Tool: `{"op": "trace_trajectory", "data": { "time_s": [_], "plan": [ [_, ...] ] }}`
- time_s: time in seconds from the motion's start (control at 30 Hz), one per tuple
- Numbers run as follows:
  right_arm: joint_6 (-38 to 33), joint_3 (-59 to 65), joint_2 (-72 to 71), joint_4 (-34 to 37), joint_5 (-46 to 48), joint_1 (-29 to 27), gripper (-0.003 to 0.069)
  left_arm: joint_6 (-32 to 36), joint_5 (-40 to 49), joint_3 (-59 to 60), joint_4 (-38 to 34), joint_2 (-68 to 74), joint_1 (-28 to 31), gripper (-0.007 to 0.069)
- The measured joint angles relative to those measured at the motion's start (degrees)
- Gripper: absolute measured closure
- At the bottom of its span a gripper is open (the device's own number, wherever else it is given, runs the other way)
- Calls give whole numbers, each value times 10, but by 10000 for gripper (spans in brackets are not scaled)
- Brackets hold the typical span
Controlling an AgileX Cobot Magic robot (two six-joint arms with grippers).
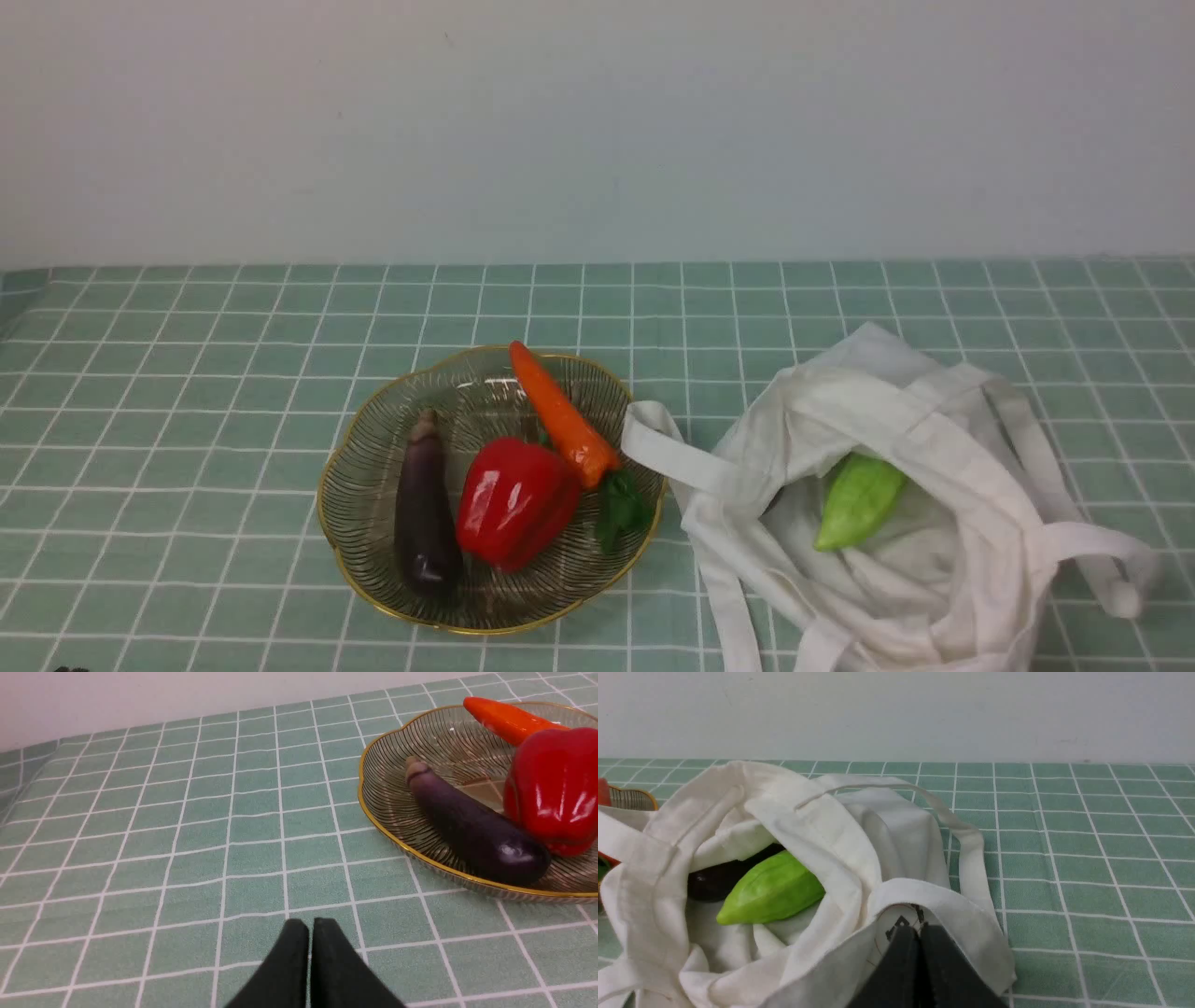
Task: Take vegetables from cloth bag on blue coffee tablecloth place on plate.
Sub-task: 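Reach into the cloth bag and grasp the green vegetable inside with the right gripper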
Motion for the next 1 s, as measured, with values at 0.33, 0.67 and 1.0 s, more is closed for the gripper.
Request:
{"op": "trace_trajectory", "data": {
  "time_s": [0.33, 0.67, 1.0],
  "plan": [
    [0, 0, 0, 0, 0, 0, 673, 0, 0, 0, 0, 0, 0, 632],
    [21, 6, 0, 78, -44, 2, 673, 0, 0, 0, 0, 0, 0, 632],
    [92, 7, 0, 505, -195, 6, 673, 0, 0, 0, 0, 0, 0, 632]
  ]
}}
